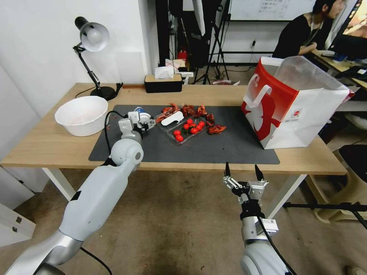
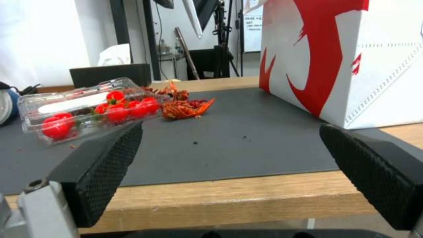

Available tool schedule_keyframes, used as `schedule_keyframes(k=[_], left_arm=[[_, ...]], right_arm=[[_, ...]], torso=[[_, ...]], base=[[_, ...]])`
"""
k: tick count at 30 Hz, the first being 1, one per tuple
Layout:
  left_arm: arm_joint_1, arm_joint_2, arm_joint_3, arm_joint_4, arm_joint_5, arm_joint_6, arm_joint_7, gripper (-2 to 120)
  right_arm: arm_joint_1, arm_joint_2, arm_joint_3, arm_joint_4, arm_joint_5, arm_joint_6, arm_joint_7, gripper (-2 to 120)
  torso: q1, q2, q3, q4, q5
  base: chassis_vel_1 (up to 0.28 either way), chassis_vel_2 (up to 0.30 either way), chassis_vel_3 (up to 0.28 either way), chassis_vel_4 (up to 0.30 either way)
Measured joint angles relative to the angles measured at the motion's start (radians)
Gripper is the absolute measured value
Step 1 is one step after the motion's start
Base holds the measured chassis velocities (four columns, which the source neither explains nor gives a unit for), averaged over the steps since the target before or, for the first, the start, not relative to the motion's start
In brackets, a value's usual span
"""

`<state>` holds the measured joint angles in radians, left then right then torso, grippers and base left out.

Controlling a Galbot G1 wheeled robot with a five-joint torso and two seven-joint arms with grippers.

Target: Pick up the trash from the table and place it into the takeout bag.

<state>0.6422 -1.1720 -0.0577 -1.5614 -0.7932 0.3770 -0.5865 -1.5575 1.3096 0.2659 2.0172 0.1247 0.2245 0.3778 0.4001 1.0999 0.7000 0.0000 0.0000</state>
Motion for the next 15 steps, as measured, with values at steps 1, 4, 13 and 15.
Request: schedule_keyframes(k=[1,4,13,15], left_arm=[[-0.004,-0.004,0.003,0.002,-0.004,0.009,-0.01,99],[-0.007,-0.009,0.006,0.004,-0.011,0.022,-0.023,97],[-0.017,-0.023,0.011,0.018,-0.03,0.043,-0.044,73],[-0.018,-0.022,0.011,0.02,-0.029,0.042,-0.044,70]], right_arm=[[-0.001,0.0,0.0,0.0,0.0,0.0,0.0,100],[-0.001,0.0,0.001,0.0,0.0,0.001,0.0,100],[-0.002,0.0,0.004,0.002,0.0,0.002,0.001,100],[-0.003,0.001,0.004,0.001,0.0,0.002,0.0,100]], torso=[[0.0,0.0,0.0,0.0,0.0],[0.0,0.0,0.0,0.0,0.0],[0.0,0.0,0.0,0.0,0.0001],[0.0,0.0,0.0,0.0,0.0001]], base=[[0.0,0.0,0.0,0.0],[0.0,0.0,0.0,0.0],[0.0,0.0,0.0,0.0],[0.0,0.0,0.0,0.0]])
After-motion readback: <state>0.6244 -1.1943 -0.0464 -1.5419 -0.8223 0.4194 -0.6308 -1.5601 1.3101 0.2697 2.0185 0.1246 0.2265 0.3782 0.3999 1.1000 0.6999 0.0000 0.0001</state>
